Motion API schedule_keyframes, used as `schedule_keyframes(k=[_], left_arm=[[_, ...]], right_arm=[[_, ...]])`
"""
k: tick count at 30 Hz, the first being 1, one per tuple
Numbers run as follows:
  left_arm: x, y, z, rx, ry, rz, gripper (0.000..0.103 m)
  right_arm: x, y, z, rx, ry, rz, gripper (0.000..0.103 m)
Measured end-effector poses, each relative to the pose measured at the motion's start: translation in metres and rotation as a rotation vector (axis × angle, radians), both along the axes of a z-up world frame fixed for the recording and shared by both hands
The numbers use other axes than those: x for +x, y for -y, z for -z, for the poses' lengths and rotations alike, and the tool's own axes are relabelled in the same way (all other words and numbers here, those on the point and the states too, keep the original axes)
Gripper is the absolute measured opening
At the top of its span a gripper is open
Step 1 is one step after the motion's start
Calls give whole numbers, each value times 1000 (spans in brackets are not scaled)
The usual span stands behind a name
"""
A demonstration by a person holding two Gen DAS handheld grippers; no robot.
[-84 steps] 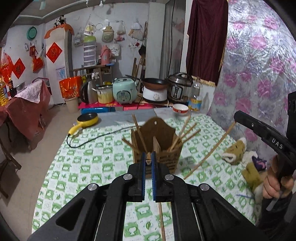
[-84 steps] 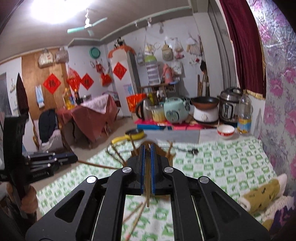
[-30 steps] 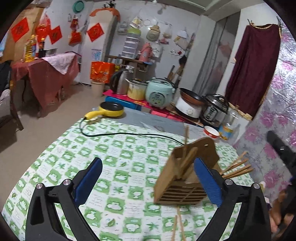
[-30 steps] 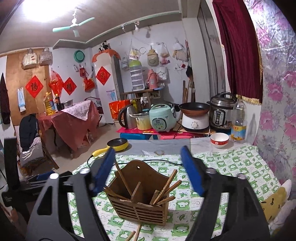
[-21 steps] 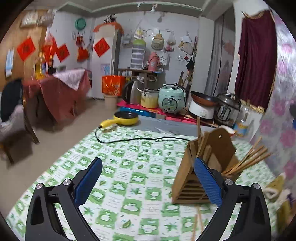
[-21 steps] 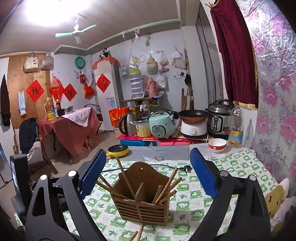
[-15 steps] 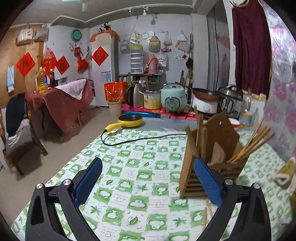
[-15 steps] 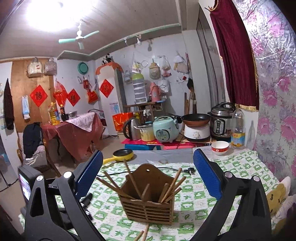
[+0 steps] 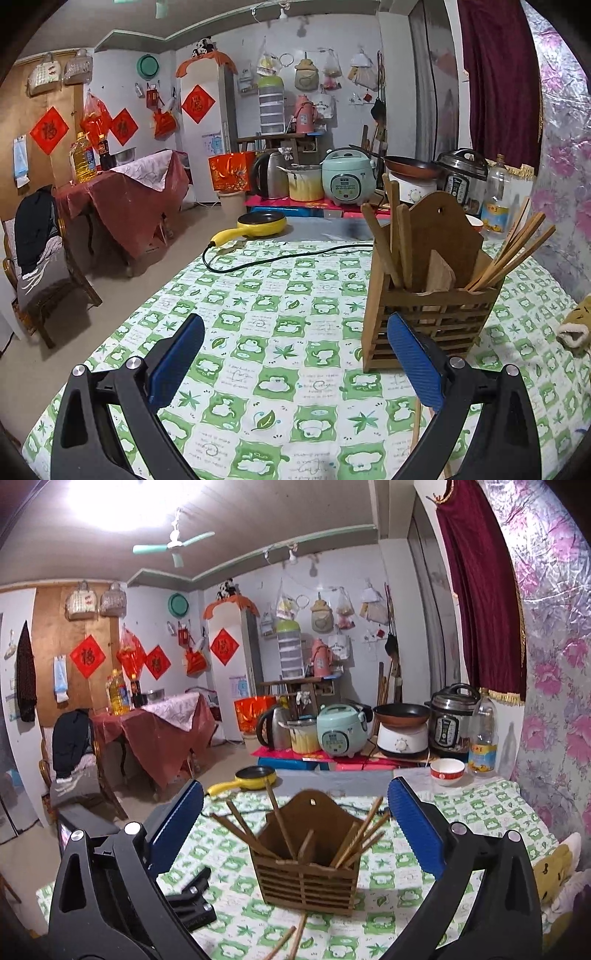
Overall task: Organize utensils
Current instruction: 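Withdraw both grippers from the holder toward the remaining chopsticks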
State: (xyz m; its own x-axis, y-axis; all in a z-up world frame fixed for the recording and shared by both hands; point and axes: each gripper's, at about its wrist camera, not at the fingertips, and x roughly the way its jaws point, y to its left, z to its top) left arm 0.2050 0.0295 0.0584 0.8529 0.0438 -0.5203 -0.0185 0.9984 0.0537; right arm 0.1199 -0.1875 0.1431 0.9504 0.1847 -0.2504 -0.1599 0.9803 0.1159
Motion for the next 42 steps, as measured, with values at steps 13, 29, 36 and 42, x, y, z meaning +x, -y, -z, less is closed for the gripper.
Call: schedule_keyframes(k=[13, 29, 36, 42], left_arm=[[-1, 6, 8, 41, 22, -40, 97], [0, 2, 33, 81, -59, -63, 97], [-34, -8, 43, 55, -92, -61, 97], [-66, -18, 53, -24, -160, -11, 97]], right_arm=[[-6, 44, 106, 2, -264, 93, 97], [-7, 39, 115, -76, -252, 181, 97], [-34, 68, 132, 86, -303, 224, 97], [-57, 53, 143, 1, -315, 212, 97]])
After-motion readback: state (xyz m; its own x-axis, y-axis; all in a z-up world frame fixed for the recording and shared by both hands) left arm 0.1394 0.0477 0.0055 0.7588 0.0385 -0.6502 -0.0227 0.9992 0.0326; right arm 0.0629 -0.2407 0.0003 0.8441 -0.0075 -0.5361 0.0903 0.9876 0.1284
